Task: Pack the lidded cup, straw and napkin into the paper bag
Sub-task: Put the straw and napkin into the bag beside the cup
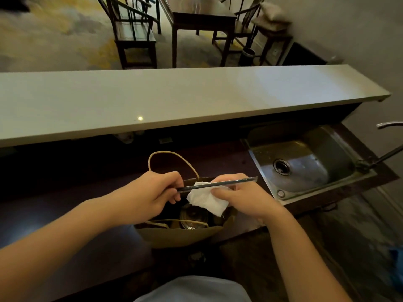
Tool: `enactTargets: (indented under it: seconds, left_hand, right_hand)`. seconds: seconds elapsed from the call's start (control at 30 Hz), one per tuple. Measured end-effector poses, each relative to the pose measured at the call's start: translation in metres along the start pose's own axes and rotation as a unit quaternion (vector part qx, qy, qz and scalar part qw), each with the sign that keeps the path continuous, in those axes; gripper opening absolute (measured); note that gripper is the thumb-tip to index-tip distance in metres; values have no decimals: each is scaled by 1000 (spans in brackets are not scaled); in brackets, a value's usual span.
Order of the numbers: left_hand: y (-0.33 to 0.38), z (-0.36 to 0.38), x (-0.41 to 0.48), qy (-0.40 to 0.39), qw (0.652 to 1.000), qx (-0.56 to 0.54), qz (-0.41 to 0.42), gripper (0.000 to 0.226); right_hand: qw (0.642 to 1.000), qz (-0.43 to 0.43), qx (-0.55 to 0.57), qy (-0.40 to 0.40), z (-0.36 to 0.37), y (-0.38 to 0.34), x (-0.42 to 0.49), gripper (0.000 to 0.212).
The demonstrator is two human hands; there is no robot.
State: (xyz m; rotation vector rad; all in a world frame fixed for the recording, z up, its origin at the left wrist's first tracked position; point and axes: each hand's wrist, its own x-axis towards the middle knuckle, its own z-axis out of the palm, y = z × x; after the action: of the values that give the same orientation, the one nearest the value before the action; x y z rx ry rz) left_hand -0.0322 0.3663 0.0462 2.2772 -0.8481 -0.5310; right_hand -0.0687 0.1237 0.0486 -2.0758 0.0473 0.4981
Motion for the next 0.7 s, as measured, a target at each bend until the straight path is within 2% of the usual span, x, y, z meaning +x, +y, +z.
enactTargets:
  seconds: [0.17, 0.27, 0.37, 0.53, 0.7]
  left_hand:
    - [-4, 4, 0, -2, 998, 57, -38, 11]
    - [-7, 4, 0, -36, 991, 117, -62, 9]
    - [-10, 2, 1, -71, 978, 184, -67, 8]
    - [-10, 0, 0, -139, 951, 265, -74, 12]
    - [-2, 11, 12, -173, 904, 365, -139, 32]
  right_hand:
    - [987, 45, -155, 20, -3, 5, 4, 21]
    - [969, 52, -240, 9, -2, 10, 6, 26]
    - [952, 68, -296, 33, 2, 14, 10, 27]
    - [945, 91, -311, 53, 4, 12, 12, 20]
    - [942, 119, -310, 43, 5, 7, 17, 13]
